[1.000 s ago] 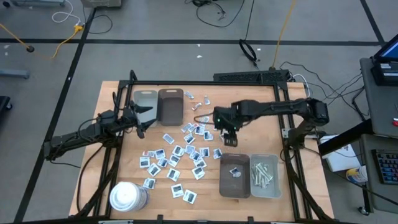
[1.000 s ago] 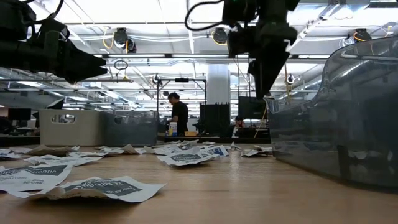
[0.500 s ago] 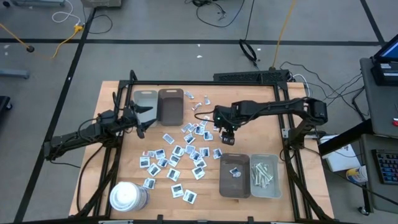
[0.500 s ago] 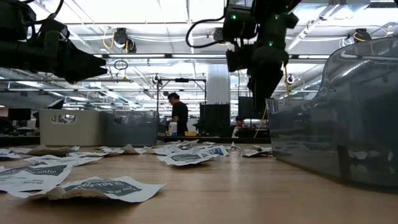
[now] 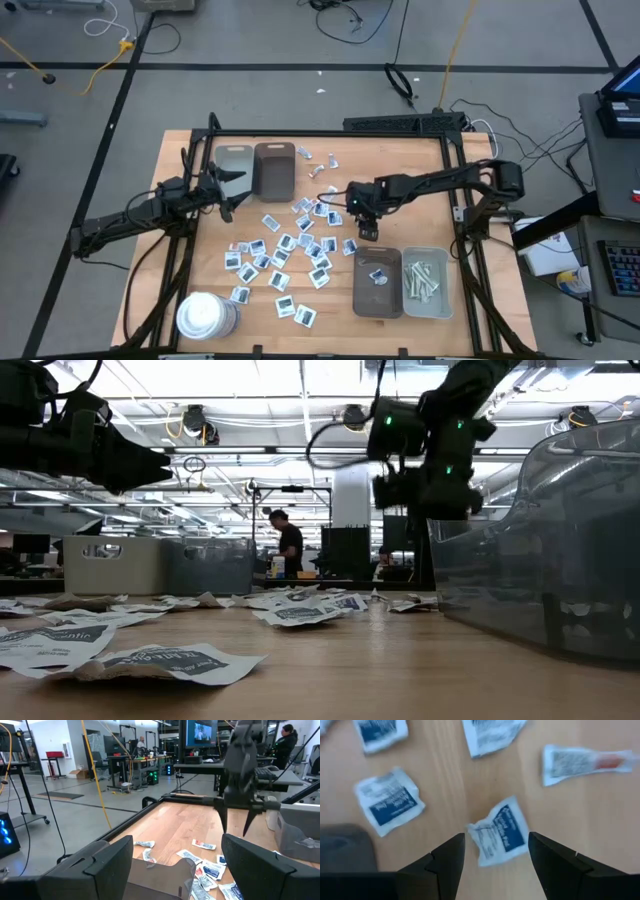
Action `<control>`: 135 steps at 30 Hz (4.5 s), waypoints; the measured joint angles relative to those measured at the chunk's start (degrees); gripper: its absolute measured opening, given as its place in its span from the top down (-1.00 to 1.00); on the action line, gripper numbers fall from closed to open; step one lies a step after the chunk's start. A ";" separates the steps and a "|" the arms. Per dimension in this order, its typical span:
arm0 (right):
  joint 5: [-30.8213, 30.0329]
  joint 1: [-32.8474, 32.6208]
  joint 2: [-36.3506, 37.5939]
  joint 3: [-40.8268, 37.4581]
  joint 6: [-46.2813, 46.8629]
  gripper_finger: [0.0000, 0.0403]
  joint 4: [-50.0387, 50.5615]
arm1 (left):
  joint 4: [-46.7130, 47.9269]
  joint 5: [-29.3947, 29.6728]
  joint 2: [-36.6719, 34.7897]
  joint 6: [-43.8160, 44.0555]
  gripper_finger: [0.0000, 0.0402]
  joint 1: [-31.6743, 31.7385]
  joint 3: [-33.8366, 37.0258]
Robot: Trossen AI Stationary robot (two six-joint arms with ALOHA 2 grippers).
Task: Pick & Place First Aid Supplies
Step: Put the white alcohol pad into the bottom black bin
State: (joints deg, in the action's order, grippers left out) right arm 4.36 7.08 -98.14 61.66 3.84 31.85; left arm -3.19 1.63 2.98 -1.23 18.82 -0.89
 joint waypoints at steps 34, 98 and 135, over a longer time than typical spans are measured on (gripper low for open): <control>-2.62 -0.44 0.44 13.75 5.61 0.97 20.50 | 0.01 -0.02 0.00 0.00 -0.52 -0.01 -0.02; -2.79 -38.20 -6.81 12.20 35.76 0.98 12.99 | 0.03 -0.02 0.00 0.00 -0.52 0.00 0.00; 5.34 -31.90 1.11 17.34 26.48 -0.01 18.02 | 0.01 -0.01 0.00 0.00 -0.52 -0.01 0.00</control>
State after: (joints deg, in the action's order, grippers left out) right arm 9.70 -24.82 -97.03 79.00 30.32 49.87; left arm -3.18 1.62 2.98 -1.23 18.82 -0.89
